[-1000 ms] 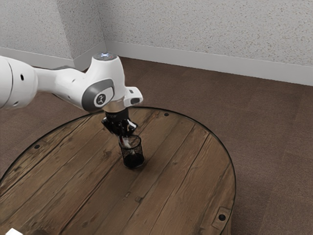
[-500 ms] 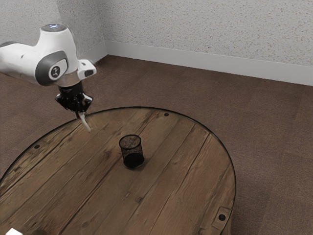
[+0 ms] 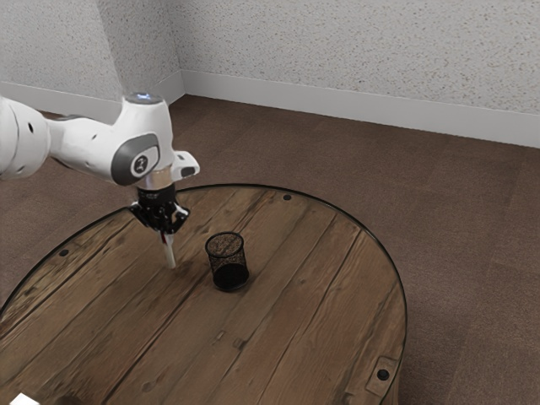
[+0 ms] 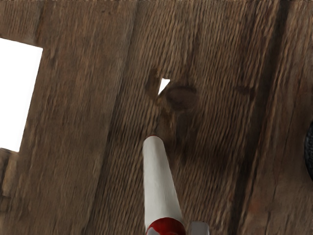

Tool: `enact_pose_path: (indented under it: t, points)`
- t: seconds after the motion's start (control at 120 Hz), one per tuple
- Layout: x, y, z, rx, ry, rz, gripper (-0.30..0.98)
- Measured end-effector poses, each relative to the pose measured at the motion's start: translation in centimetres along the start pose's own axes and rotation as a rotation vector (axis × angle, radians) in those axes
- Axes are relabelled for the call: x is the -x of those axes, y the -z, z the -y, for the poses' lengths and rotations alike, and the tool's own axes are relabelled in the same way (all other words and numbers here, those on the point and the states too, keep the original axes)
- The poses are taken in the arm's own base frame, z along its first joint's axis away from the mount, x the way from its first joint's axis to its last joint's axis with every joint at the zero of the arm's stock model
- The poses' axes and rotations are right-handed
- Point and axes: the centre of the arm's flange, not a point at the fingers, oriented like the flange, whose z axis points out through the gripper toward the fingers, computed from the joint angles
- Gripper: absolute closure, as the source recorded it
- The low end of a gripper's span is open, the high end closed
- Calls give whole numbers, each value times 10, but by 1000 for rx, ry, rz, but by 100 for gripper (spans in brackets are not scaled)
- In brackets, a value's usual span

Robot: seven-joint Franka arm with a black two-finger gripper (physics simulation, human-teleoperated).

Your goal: Take the marker out of the pen holder and place it to the left of the pen holder.

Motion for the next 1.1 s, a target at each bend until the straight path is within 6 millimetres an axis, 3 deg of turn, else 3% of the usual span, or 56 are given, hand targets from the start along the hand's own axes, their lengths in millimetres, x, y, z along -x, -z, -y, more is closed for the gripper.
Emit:
enact_pose_path:
  t: [0.058,0.292,0.442,0.542,0.633,0.692,0.758,0.875,1.008,1.1]
  points:
    - [-1,0,0,5,2,-4,75]
    - [2,25,2,46,0,-47,28]
    - [37,78,-9,65,-50,-118,14]
    - [68,139,-20,87,-102,-194,9]
    - [62,268,4,99,-88,-322,6]
    - [64,299,10,73,-113,-313,4]
    - [73,314,29,30,-126,-271,3]
    - [83,313,42,-20,-164,-186,2]
    - [91,309,45,-38,-212,-120,1]
    - [97,306,26,-46,-275,-93,1]
